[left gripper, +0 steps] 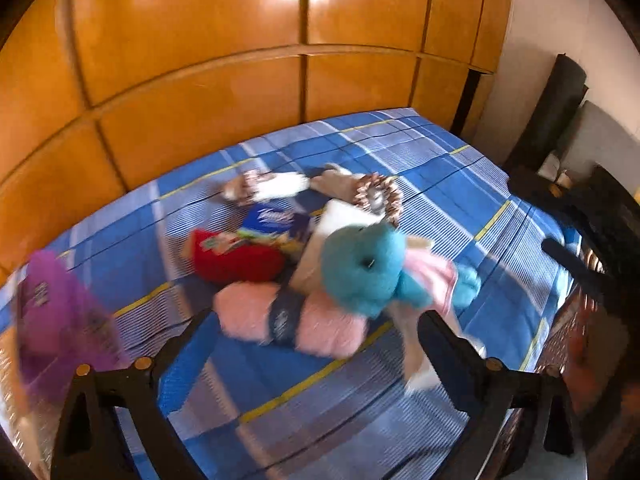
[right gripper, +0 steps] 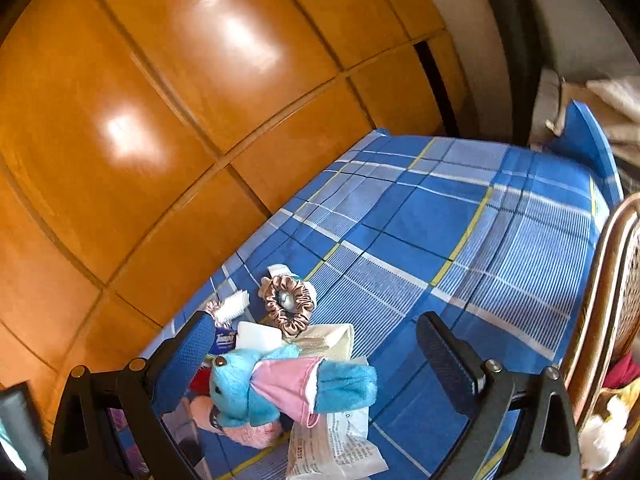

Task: Organize soft objects
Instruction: 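Reach the left tool to the blue plush toy and grasp it, then drop the plush toy in the gold tray with left tool while right grasps white sponge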

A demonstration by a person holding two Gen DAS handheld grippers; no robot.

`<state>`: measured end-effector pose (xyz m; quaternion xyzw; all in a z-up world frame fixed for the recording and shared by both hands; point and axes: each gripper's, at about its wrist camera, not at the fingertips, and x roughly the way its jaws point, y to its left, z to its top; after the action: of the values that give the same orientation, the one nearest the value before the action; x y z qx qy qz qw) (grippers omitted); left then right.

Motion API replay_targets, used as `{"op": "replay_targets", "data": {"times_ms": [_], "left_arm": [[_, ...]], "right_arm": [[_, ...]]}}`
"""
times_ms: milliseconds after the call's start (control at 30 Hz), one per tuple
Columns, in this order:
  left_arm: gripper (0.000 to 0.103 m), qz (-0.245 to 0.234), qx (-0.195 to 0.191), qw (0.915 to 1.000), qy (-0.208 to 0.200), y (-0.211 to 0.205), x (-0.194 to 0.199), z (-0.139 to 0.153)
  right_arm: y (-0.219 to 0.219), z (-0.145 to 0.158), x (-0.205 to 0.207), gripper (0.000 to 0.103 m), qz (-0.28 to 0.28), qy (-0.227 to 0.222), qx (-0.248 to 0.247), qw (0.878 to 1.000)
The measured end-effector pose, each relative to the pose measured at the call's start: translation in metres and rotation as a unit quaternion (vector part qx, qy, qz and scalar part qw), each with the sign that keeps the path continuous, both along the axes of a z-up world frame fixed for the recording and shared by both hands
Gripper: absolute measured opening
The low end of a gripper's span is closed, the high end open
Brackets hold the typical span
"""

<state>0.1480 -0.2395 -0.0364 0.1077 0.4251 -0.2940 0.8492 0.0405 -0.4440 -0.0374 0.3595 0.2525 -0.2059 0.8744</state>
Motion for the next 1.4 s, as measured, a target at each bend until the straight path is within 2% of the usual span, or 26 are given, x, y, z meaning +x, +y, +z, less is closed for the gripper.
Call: {"op": "replay_targets", "data": {"times_ms": [200,267,300,400,600,667,767,900,1000,1133,1300,1333,1367,1400], "left_arm": [[0.095,-0.015,0.012,0.9998,0.007,-0.045,0.024,-0.014],[0.080,-0.015,0.027,0.9995,0.007,-0.057,0.032,-0.025],[0.055,-0.019,0.025,0.9993,0.020,-0.059,0.035,-0.030],[0.048,-0.014,-0.007,0.9990,0.042,-0.051,0.042,-0.034],[0.046,0.009,-0.059,0.9981,0.017,-0.005,0.030,-0.005],[0.046,0.018,-0.071,0.9973,0.010,0.010,0.027,0.005],[0.046,0.033,-0.077,0.9964,-0.012,0.034,0.020,0.023],[0.046,0.047,-0.071,0.9948,-0.057,0.062,0.006,0.044],[0.046,0.061,-0.060,0.9921,-0.092,0.080,-0.002,0.056],[0.046,0.077,-0.065,0.9896,-0.102,0.100,-0.004,0.067],[0.046,0.090,-0.063,0.9870,-0.118,0.110,0.003,0.079],[0.046,0.094,-0.063,0.9861,-0.121,0.111,0.008,0.083],[0.046,0.100,-0.065,0.9850,-0.125,0.112,0.012,0.087],[0.046,0.108,-0.066,0.9836,-0.129,0.115,0.018,0.091]], "right_arm": [[-0.006,-0.007,0.001,0.103,-0.005,0.002,0.023,1.000],[-0.005,-0.007,0.002,0.103,0.000,0.004,0.022,1.000],[-0.005,-0.008,0.003,0.103,0.000,0.006,0.021,1.000],[-0.005,-0.008,0.002,0.102,0.001,0.006,0.020,1.000],[-0.002,-0.008,0.009,0.097,0.013,0.015,0.015,1.000],[0.001,-0.008,0.015,0.095,0.027,0.028,0.011,0.999],[0.006,-0.014,0.036,0.091,0.060,0.071,0.012,0.996],[0.017,-0.029,0.073,0.087,0.118,0.125,0.046,0.984],[0.029,-0.038,0.098,0.087,0.146,0.156,0.046,0.976],[0.042,-0.059,0.129,0.087,0.157,0.192,0.058,0.967],[0.060,-0.076,0.157,0.086,0.161,0.214,0.058,0.962],[0.064,-0.077,0.161,0.078,0.163,0.219,0.045,0.961],[0.068,-0.078,0.163,0.056,0.160,0.228,0.022,0.960],[0.072,-0.080,0.165,0.051,0.163,0.233,0.012,0.959]]}}
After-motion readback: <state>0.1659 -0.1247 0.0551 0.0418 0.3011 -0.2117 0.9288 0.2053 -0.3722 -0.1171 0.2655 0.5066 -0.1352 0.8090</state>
